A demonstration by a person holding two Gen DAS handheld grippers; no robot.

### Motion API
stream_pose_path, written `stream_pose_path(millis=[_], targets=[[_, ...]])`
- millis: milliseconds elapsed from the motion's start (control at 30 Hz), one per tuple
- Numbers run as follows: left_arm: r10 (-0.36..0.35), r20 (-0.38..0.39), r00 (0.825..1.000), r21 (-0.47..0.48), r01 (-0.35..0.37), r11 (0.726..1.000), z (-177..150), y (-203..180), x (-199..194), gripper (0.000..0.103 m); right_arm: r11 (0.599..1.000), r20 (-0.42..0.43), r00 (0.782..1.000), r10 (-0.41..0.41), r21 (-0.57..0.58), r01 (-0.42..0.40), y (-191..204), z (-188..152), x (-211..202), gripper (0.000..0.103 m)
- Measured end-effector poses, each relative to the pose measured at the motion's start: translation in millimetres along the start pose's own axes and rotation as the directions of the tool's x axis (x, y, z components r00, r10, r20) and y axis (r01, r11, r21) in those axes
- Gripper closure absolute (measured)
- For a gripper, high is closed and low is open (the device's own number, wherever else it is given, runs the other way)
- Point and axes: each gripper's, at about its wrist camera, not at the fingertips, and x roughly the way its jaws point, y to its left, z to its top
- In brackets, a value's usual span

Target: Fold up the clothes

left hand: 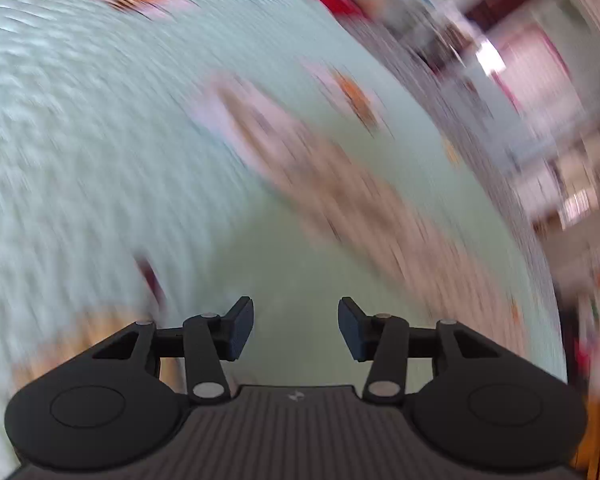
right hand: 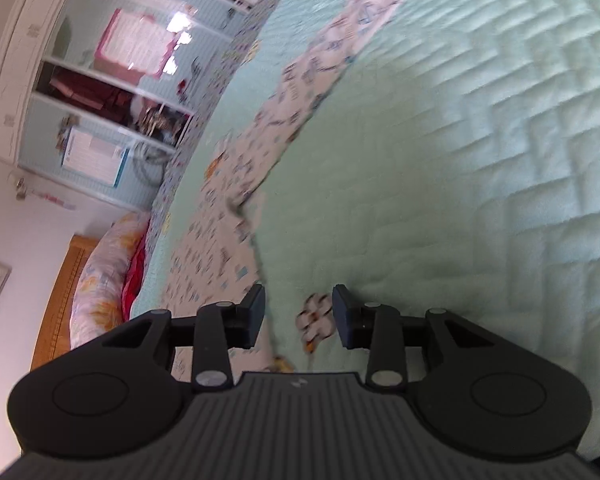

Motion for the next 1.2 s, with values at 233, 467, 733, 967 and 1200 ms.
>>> stream_pose_path(millis=[233,467,733,967,1200], targets=[[-0.140,-0.253,0.957,0.053,0.158,0.986,-94,-26,-2,0.047,0.999,-0.140,0.990,-0.009,-0.046,0.003,14,-15,-11,0.055],[-0.201,-0.337,0.920,-0.027,0.204,0.979,-103,-29,6,0.046,0.996,-0.165,0.985,0.054,0.075,-0.042,-12,-35,-29,0.055],[-0.205,-0.354,0.912,-0.062,0.196,0.979,-114,-25,10,0.096,0.996,-0.198,0.978,0.061,0.069,-0.048,-11,-43,-25,0.058],[-0.203,-0.345,0.917,-0.047,0.199,0.979,-122,-28,-3,0.097,1.000,-0.225,0.974,0.001,0.004,-0.001,-3,-50,-20,0.099],[-0.204,-0.345,0.916,-0.012,0.213,0.977,-130,-31,-24,0.098,0.995,-0.211,0.977,-0.034,-0.100,0.013,20,-54,-47,0.102]])
